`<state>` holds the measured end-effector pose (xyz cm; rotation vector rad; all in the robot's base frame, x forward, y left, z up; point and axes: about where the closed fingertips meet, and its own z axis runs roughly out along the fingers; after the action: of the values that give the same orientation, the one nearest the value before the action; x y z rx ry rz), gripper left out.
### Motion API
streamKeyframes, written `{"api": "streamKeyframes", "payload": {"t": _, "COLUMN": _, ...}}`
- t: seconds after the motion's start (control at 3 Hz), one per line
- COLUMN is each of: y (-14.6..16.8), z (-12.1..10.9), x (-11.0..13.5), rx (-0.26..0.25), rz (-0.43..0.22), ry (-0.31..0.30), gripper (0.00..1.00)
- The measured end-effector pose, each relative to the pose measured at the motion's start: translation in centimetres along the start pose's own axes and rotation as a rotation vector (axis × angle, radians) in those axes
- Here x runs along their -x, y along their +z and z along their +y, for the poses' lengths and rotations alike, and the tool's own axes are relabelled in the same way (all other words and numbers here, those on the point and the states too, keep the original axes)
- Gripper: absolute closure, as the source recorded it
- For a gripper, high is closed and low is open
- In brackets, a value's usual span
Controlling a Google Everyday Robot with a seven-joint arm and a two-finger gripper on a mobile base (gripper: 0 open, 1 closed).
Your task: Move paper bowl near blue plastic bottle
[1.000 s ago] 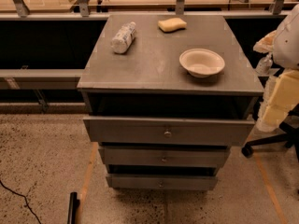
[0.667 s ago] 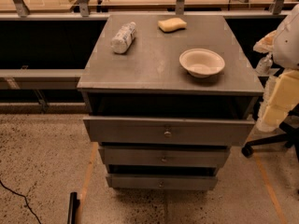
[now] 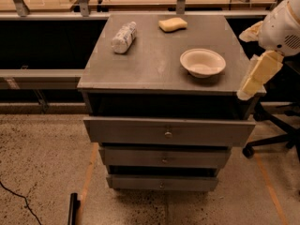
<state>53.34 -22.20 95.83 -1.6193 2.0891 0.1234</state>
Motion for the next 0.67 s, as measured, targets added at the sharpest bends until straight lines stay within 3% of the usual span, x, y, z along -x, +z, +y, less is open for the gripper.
{"api": "streamKeyframes", "payload": {"t": 0.33, "y": 4.05, "z": -3.08, "x": -0.05, "rx": 0.018, "rz": -0.093, "ry": 0.030, "gripper": 0.00}}
{"api": "streamKeyframes", "payload": {"t": 0.67, "y": 4.12, "z": -3.05, "x": -0.09, "rx": 0.019, "rz": -0.091, "ry": 0.030, "gripper": 0.00}}
